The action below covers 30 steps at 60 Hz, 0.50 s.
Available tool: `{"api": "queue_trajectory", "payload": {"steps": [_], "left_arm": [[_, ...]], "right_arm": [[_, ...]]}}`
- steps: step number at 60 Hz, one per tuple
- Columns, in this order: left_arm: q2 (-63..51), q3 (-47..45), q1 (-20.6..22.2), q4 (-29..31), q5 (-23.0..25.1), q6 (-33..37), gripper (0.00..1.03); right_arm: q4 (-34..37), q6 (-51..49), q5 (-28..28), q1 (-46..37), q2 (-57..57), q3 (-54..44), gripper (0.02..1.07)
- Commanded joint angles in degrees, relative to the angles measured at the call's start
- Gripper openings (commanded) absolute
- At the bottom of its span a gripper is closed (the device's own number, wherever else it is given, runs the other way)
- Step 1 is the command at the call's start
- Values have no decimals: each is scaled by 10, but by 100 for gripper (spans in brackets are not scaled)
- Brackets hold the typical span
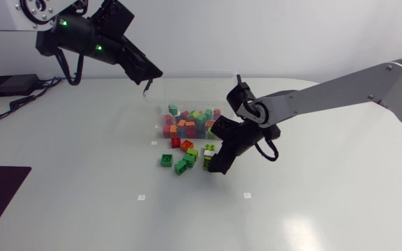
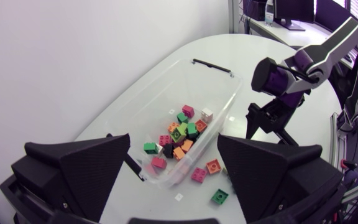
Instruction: Place the duplo bricks in the container
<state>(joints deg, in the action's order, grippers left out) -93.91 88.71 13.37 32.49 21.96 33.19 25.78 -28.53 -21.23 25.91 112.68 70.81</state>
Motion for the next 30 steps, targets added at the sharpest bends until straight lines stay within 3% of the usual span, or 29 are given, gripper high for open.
{"api": "queue_trajectory", "payload": {"steps": [1,18,30], "left_arm": [[37,-49,-6,-1,-10,28,98],[103,-129,-6,-1,-15,45,98],[130,-182,-6,-6,-18,64,98]], "right_arm": [[13,7,-4,7,20,14,93],[40,10,-6,26,49,46,87],[42,22,-9,34,67,59,55]]}}
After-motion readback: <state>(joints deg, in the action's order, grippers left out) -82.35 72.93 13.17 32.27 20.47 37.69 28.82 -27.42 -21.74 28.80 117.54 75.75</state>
